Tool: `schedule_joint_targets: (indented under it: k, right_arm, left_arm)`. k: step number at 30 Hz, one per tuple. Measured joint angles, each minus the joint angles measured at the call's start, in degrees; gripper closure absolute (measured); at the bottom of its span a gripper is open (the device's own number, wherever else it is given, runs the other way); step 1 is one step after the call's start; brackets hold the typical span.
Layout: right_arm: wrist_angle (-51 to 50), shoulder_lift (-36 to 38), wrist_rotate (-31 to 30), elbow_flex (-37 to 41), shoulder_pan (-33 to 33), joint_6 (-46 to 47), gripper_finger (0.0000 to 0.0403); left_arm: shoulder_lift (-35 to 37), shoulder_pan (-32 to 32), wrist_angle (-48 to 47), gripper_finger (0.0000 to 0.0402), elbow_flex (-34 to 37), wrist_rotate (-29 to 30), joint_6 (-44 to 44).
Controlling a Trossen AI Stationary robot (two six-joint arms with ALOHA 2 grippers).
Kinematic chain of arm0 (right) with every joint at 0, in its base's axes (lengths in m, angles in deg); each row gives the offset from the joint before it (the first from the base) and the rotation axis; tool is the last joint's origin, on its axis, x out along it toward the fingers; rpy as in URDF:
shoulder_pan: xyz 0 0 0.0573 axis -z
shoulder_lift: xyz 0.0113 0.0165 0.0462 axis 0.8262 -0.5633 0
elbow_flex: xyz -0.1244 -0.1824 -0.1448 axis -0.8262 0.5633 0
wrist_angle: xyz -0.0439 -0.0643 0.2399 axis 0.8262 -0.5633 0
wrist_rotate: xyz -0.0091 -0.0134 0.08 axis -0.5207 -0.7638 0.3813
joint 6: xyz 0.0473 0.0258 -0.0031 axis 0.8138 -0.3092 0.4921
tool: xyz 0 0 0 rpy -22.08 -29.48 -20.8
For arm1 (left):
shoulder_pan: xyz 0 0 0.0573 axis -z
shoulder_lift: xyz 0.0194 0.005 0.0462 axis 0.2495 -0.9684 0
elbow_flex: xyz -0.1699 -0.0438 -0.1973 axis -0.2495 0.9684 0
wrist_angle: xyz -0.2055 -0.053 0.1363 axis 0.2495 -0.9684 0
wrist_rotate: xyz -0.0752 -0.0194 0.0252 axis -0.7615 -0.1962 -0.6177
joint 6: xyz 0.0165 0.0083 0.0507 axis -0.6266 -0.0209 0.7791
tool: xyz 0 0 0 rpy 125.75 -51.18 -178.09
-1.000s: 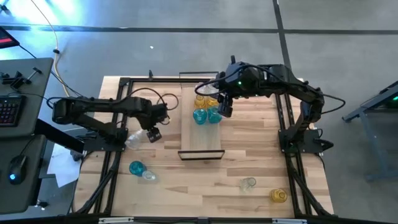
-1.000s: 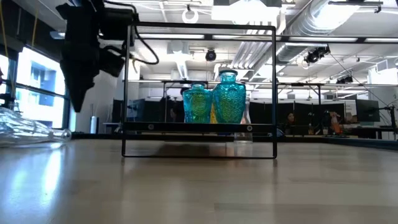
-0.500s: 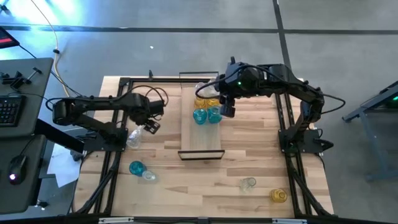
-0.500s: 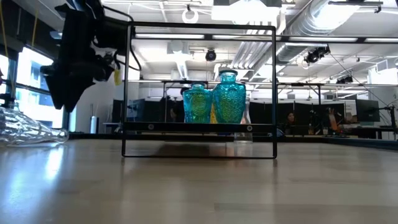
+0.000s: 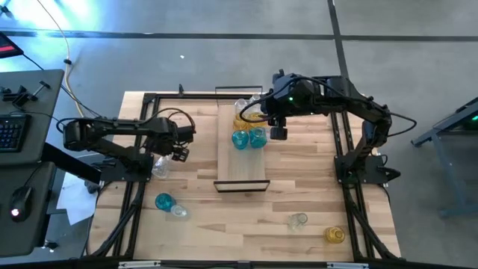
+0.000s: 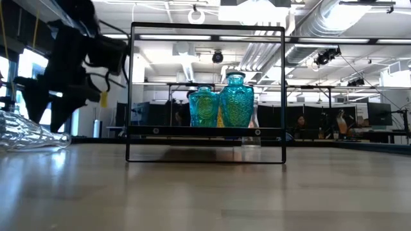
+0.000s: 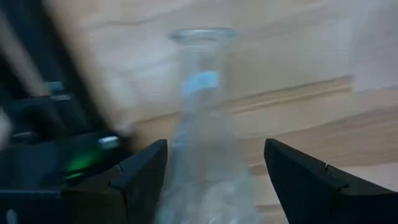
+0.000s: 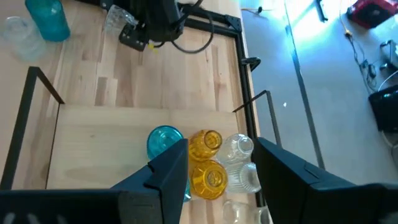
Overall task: Sort vases onto shelf
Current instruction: Put the middle left transparent flower vase on the shelf aligned with the other transparent flower vase
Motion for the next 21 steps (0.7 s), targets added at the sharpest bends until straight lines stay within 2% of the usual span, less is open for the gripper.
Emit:
schedule_joint_targets:
  k: [5,9,14,21]
  right_arm:
    - [0.47,1.00,0.00,0.00,0.35,-0.29,0.0236]
    - [1.05,1.39,0.00,0.00,0.52,0.00,0.0236]
    - [1.16,1.37,0.00,0.00,0.52,0.10,0.0236]
    - [1.75,1.37,0.00,0.00,0.52,1.02,0.0236]
  left_arm:
    - [-0.02,0.54,7.36,0.0141,4.05,-1.19,-1.03]
    - [-0.03,-0.07,11.12,0.0142,5.10,0.34,-0.91]
    - [-0.02,-1.00,15.71,0.0145,6.13,-0.85,-0.02]
    - [-0.07,-1.07,16.90,0.0183,7.95,-4.75,0.57]
